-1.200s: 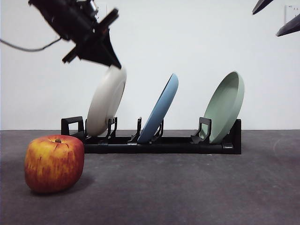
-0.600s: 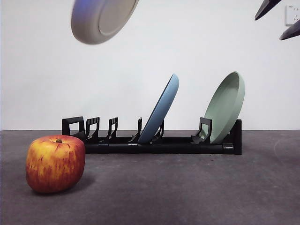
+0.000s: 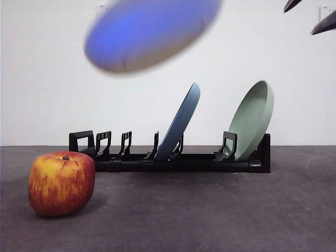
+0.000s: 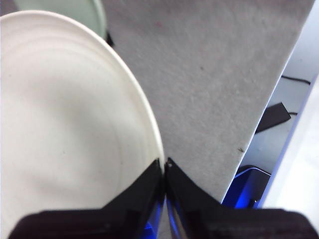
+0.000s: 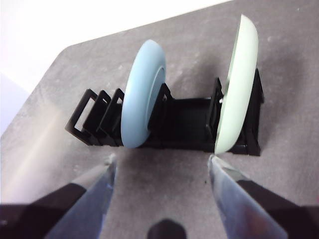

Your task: Take the yellow plate from the plate rack,put the plate on the table,take the apple from the table,put the apple in the plate

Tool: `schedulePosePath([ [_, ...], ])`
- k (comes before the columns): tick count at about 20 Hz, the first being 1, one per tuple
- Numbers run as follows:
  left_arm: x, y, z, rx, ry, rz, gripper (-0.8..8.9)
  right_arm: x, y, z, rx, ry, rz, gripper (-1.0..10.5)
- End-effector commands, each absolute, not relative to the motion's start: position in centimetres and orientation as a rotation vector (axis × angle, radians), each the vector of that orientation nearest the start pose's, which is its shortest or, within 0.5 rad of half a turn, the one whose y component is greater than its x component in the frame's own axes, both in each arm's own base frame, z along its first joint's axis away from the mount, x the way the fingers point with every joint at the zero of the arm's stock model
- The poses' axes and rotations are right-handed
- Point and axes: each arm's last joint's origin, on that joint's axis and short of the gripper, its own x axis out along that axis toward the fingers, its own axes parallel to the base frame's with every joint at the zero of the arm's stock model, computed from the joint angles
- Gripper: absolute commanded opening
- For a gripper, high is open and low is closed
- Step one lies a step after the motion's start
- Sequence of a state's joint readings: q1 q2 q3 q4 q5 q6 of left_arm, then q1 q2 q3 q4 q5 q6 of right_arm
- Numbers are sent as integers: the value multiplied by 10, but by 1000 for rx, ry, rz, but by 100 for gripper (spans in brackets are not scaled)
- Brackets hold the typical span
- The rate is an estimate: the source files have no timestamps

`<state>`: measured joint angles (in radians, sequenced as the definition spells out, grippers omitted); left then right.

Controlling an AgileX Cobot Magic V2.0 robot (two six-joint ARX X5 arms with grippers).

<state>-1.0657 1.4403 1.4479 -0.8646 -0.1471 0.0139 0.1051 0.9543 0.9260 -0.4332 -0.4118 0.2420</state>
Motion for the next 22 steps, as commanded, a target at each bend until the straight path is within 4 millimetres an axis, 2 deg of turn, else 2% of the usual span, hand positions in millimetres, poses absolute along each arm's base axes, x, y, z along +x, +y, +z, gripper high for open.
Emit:
schedulePosePath([
  [1,150,-272,319,534,754,-859,-9,196,32,339,292,486,459,314],
  [6,167,-317,251,656,842,-871,-9,194,32,345,290,469,462,314],
  [8,173,-327,225,709,891,-862,-9,194,32,345,290,468,462,314],
  [11,177,-333,200,773,931,-815,-9,194,32,345,290,468,462,314],
  [16,179,-338,178,810,979,-804,-9,194,32,345,290,468,462,314],
  [22,179,-341,177,782,977,-840,-1,194,32,345,289,468,462,314],
])
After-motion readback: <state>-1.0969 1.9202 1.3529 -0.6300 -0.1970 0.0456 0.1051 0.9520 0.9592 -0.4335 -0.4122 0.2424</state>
